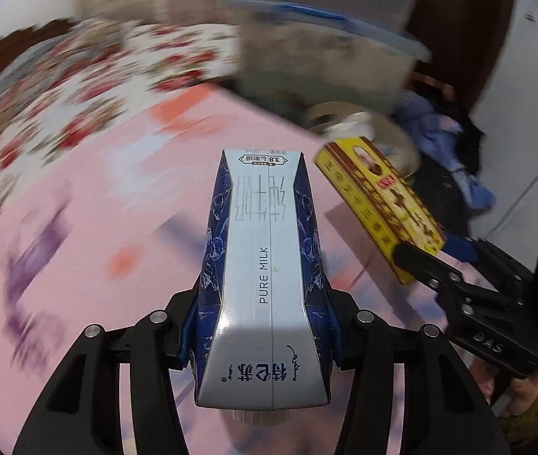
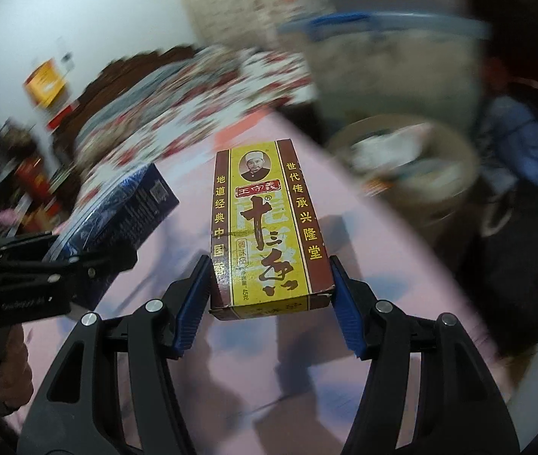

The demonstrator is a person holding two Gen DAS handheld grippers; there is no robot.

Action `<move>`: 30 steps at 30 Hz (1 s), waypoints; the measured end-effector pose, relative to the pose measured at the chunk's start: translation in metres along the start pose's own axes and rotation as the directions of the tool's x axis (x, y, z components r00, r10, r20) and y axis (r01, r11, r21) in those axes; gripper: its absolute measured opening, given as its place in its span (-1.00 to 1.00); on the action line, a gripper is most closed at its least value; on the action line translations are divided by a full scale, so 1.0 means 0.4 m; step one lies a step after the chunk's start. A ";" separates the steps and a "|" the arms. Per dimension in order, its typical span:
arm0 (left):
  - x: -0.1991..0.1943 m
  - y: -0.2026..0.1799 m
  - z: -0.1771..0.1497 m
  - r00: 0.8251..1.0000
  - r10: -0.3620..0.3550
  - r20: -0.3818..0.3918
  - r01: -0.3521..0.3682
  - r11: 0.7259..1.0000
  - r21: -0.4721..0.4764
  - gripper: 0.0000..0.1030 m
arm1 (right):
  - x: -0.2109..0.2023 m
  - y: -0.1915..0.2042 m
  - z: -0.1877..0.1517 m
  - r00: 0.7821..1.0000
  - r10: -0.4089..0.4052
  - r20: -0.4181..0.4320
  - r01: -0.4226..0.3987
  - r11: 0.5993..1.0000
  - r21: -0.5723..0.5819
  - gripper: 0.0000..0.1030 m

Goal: Collect trash
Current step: 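Carry carton and box over the beige bin and open both grippers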

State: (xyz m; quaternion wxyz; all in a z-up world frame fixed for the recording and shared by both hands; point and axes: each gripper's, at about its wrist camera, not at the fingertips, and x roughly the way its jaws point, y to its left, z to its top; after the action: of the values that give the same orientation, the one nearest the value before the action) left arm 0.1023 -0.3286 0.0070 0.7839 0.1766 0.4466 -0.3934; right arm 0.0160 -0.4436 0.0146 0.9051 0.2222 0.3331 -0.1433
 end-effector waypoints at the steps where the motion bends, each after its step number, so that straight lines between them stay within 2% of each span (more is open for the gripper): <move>1: 0.039 -0.034 0.050 0.999 -0.032 -0.006 0.033 0.999 0.018 -0.05 | 0.011 -0.046 0.029 1.000 -0.027 0.012 0.027 0.999 0.024 0.20; 5: 0.181 -0.115 0.216 0.988 -0.150 -0.030 0.150 0.989 -0.006 -0.05 | 0.071 -0.216 0.138 0.994 -0.110 0.019 0.107 0.987 0.122 0.20; 9: 0.314 -0.166 0.342 0.980 -0.192 -0.050 0.189 0.981 -0.053 -0.05 | 0.147 -0.356 0.221 0.998 -0.063 -0.017 0.066 0.960 0.271 0.20; 13: 0.437 -0.185 0.418 0.962 -0.255 -0.099 0.243 0.963 -0.117 -0.02 | 0.201 -0.417 0.259 1.000 -0.014 -0.022 0.021 0.925 0.378 0.26; 14: 0.457 -0.183 0.422 0.962 -0.251 -0.111 0.236 0.963 -0.132 0.08 | 0.213 -0.415 0.265 0.999 -0.018 -0.028 0.027 0.928 0.373 0.26; 15: 0.479 -0.175 0.427 0.964 -0.235 -0.122 0.215 0.964 -0.156 0.16 | 0.221 -0.414 0.267 0.999 -0.028 -0.034 0.038 0.930 0.366 0.39; 16: 0.491 -0.167 0.430 0.963 -0.236 -0.131 0.211 0.961 -0.176 0.38 | 0.223 -0.415 0.263 0.999 -0.030 -0.031 0.039 0.929 0.367 0.55; 18: 0.480 -0.142 0.424 0.956 -0.272 -0.114 0.241 0.944 -0.224 0.45 | 0.211 -0.407 0.248 0.999 -0.035 -0.015 0.038 0.934 0.356 0.56; 24: 0.338 -0.073 0.381 0.968 -0.252 -0.024 0.238 0.939 -0.249 0.45 | 0.107 -0.342 0.191 0.998 -0.045 0.054 0.026 0.949 0.313 0.56; 27: 0.242 -0.053 0.319 0.979 -0.202 0.017 0.201 0.954 -0.225 0.45 | 0.039 -0.294 0.148 0.995 -0.021 0.095 -0.008 0.953 0.302 0.56; 30: 0.154 -0.046 0.236 0.991 -0.128 0.043 0.134 0.975 -0.176 0.45 | -0.018 -0.244 0.087 0.992 0.009 0.123 -0.046 0.954 0.296 0.56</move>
State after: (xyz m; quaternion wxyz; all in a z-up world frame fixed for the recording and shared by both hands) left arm 0.1589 -0.4278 0.0074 0.7760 0.0697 0.4781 -0.4055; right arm -0.0102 -0.5439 0.0130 0.8814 0.3520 0.2494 -0.1924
